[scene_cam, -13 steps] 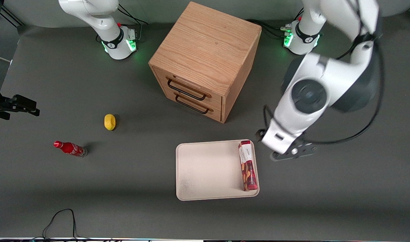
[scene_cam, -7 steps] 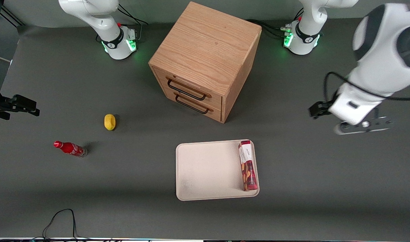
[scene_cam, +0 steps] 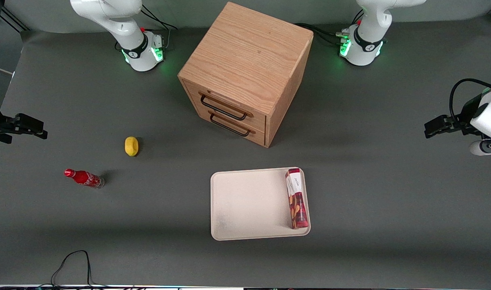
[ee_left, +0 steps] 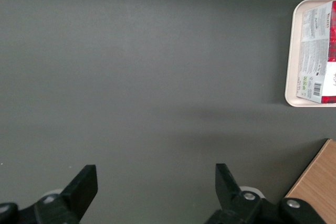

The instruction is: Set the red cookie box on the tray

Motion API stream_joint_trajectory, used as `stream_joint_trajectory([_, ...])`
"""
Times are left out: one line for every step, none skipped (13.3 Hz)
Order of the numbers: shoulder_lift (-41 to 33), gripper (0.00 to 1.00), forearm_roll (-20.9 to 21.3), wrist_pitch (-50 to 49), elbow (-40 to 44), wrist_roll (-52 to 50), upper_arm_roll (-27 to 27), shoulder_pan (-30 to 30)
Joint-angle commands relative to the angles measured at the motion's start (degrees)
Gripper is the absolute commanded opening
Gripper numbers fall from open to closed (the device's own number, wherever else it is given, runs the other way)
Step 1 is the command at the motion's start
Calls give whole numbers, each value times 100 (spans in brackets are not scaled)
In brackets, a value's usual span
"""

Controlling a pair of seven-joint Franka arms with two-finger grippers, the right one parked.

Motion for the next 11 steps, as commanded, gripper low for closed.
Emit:
stream_joint_trajectory([-173,100,-187,300,-222,46,-2,-48])
stream_joint_trajectory([-208,100,-188,344,-257,46,24,-83])
stream_joint_trajectory([-295,100,-196,423,-318,11,94,-188])
stream_joint_trajectory([-357,100,-196,476,-371,2,260,-319])
stream_joint_trajectory([-401,100,-196,442,-381,2,331,-347])
stream_joint_trajectory([-437,100,-196,380,-381,2,341,-347])
stream_joint_trajectory([-437,100,-196,258,-355,11,332,-330])
stream_joint_trajectory([-367,100,-214,74,-250,19,332,-303])
stream_joint_trajectory([-323,100,-214,-15,-162,37,332,-294])
stream_joint_trajectory([-314,100,-214,-16,-143,54,332,-294])
stream_joint_trajectory([-279,100,-223,-16,-126,46,332,-303])
